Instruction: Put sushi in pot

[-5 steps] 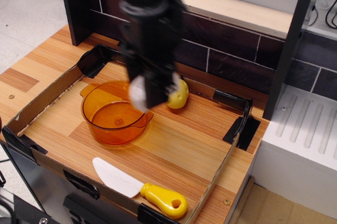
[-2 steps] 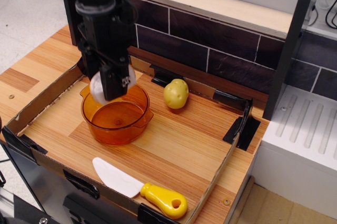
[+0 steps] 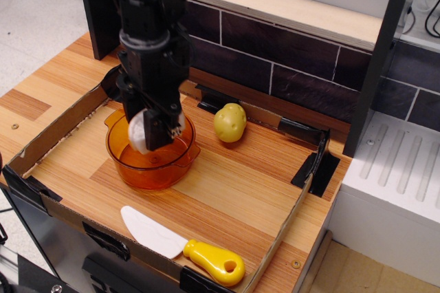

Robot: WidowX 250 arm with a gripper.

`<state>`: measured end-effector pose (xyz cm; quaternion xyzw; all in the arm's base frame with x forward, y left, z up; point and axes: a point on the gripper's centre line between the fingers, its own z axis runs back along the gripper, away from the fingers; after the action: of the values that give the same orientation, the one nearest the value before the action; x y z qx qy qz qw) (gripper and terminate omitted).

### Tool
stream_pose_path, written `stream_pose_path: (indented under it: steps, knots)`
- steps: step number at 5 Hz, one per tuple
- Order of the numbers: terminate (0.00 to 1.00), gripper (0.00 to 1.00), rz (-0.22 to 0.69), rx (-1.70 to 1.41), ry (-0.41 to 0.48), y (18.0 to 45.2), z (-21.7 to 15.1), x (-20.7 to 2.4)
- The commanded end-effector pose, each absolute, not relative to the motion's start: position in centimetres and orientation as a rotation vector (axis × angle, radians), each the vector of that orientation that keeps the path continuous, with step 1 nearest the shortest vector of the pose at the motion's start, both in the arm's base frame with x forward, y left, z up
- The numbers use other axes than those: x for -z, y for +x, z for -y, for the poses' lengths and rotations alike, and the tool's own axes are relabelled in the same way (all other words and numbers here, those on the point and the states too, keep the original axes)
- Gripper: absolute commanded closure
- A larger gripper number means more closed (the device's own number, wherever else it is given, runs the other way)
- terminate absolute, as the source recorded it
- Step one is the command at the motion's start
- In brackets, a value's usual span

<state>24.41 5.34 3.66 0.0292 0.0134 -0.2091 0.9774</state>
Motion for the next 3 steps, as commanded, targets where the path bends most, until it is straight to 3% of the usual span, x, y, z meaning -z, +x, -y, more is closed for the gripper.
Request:
stream_pose_path:
  steps: [1,2,3]
  knots:
    - [0.00,1.00,-0.014,0.430,0.111,23.8,-5.5,-2.5]
    - [0.00,0.00,-0.035,0.418,0.116,23.7,-5.5,-2.6]
    - [0.00,0.00,-0.015,0.386,0.114,23.8,-5.9,-3.7]
